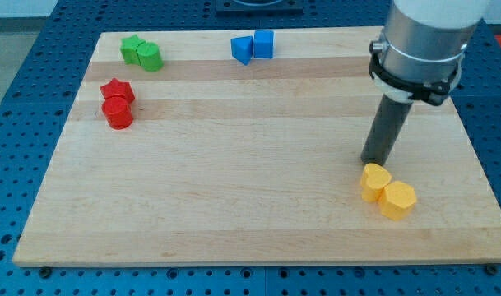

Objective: Move your arm to center left

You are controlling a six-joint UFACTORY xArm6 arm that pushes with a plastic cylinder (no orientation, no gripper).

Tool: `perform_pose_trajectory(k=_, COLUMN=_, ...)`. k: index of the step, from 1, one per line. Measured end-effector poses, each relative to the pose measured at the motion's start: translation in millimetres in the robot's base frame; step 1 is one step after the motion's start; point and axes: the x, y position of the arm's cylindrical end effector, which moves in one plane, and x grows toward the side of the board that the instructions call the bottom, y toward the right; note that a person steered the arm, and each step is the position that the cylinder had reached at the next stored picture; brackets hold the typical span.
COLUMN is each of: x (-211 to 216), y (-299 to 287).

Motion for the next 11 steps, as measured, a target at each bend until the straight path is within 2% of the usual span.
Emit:
perform_pose_trajectory(k=1, x=-26.2, y=-13.4)
perform_pose_trajectory(k=2, x=-29.3, y=-52.1)
perform_pose_trajectory(k=8, x=-19.7, y=-390.0)
perform_pose_trajectory(k=9, x=-27.4, y=-429.5)
perform_pose_trajectory(k=11, x=-80.3, y=-448.9)
